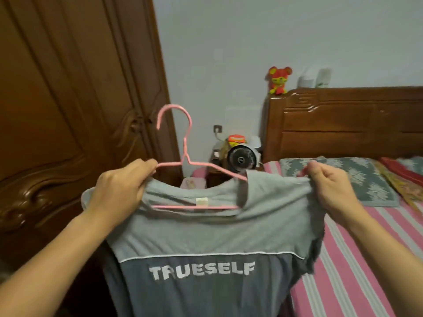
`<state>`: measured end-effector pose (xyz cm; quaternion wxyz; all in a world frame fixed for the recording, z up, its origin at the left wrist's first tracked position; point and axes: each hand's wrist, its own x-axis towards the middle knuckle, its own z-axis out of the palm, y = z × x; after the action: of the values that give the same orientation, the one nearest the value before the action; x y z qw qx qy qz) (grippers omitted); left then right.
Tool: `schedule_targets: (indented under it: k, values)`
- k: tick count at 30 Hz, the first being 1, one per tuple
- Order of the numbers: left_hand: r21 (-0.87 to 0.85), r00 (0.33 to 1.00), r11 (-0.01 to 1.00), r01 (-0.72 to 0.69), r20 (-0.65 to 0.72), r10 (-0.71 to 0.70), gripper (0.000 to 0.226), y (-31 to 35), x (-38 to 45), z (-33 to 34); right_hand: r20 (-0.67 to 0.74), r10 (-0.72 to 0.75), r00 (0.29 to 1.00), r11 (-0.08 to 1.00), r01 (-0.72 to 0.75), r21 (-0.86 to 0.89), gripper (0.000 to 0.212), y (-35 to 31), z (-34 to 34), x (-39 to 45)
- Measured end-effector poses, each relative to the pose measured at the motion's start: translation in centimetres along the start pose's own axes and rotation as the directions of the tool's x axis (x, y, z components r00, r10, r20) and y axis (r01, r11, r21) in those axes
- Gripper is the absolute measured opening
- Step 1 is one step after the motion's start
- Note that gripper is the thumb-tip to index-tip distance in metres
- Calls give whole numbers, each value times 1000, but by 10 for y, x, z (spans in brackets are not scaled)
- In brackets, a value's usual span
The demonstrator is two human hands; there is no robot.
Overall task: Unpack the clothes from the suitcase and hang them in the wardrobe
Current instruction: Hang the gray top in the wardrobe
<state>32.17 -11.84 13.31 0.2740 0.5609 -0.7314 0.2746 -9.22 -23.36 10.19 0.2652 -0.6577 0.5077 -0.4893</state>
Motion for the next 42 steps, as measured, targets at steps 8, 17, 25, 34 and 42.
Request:
schedule_targets:
  k: [8, 17, 25, 34, 42]
  values:
    - [101, 980, 976, 194, 19, -197, 27, 30, -10, -26, 619, -490, 614, 731, 676, -92, 43, -31, 77, 40]
    - [495, 823, 726, 477, 38, -567, 16, 34, -59, -84, 814, -576, 70, 703, 551, 450, 30, -86, 134, 34]
    - [479, 591, 491, 728, -75, -803, 12, -1, -99, -155, 769, -565, -298, 814, -50, 578, 70, -161, 190, -8]
    - [446, 388, 278, 851, -179, -904, 45, -71, -162, -230, 851, -525, -9, 851, 13, 525, 62, -230, 283, -52]
    - [256, 205, 112, 960, -374, -904, 37, -135, -221, -298, 860, -508, -49, 739, -537, 406, 38, -297, 331, -112]
